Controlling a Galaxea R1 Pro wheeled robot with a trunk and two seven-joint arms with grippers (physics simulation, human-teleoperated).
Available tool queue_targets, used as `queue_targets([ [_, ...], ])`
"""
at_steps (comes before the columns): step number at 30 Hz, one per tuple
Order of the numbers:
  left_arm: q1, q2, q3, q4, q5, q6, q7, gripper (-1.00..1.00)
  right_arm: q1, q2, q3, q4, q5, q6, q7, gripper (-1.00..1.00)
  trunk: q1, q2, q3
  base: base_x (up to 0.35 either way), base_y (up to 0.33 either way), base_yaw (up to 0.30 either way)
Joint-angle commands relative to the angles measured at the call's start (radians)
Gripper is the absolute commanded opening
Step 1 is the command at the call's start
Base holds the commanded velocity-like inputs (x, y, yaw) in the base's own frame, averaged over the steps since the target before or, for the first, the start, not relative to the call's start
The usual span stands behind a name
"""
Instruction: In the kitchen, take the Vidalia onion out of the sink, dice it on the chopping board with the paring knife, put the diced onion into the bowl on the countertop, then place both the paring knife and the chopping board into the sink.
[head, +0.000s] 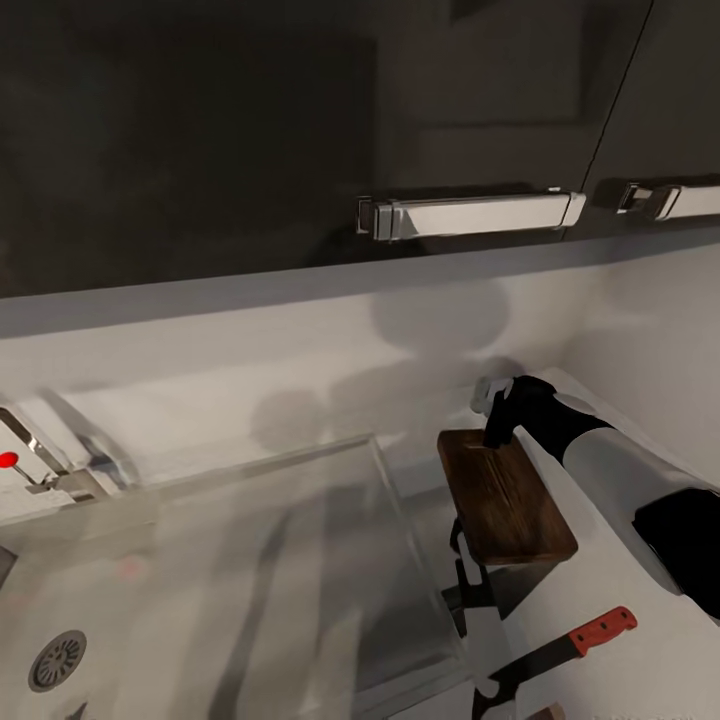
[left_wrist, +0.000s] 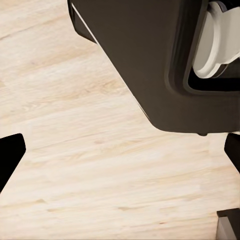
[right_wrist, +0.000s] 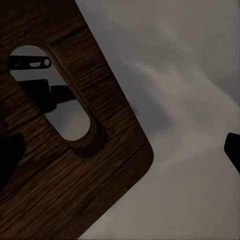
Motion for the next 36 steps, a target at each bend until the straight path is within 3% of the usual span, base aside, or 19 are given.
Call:
queue_targets([
  [1,0.000,0.000,-0.001,-0.002,0.000,0.000,0.000,1.00,0.000,-0.001,0.003,-0.004,0.007,0.002,0.006,1.00,0.000,-0.002,-0.003,0.000,0.000,0.000],
  [12,0.000,-0.001,-0.001,-0.002,0.000,0.000,-0.001,1.00,0.000,-0.014,-0.011,-0.007,0.005,-0.003,0.038,1.00,0.000,-0.002,-0.010,0.000,0.000,0.000],
  [14,0.000,-0.001,-0.001,-0.002,0.000,-0.001,-0.001,1.00,-0.001,-0.017,-0.015,-0.007,0.005,-0.003,0.087,1.00,0.000,-0.002,-0.010,0.000,0.000,0.000],
  [17,0.000,-0.001,-0.001,-0.002,0.000,-0.001,-0.001,1.00,-0.001,-0.021,-0.018,-0.011,0.006,-0.005,0.222,1.00,0.000,-0.002,-0.010,0.000,0.000,0.000],
  [21,0.000,-0.001,-0.001,-0.002,0.000,-0.001,-0.001,1.00,-0.002,-0.032,-0.023,-0.057,0.006,-0.004,0.267,1.00,0.000,-0.002,-0.010,0.000,0.000,0.000],
  [26,0.000,-0.001,-0.001,-0.002,0.000,-0.001,-0.001,1.00,-0.004,-0.039,-0.091,-0.112,0.006,0.000,0.267,1.00,0.000,-0.002,-0.010,0.000,0.000,0.000],
  [30,0.000,-0.001,-0.001,-0.002,0.000,-0.001,-0.001,1.00,-0.006,-0.040,-0.148,-0.127,0.007,0.002,0.230,1.00,0.000,-0.002,-0.010,0.000,0.000,0.000],
  [36,0.000,-0.001,-0.002,-0.002,0.000,-0.001,-0.001,1.00,-0.007,-0.041,-0.167,-0.130,0.007,0.002,0.159,1.00,0.000,-0.002,-0.010,0.000,0.000,0.000],
])
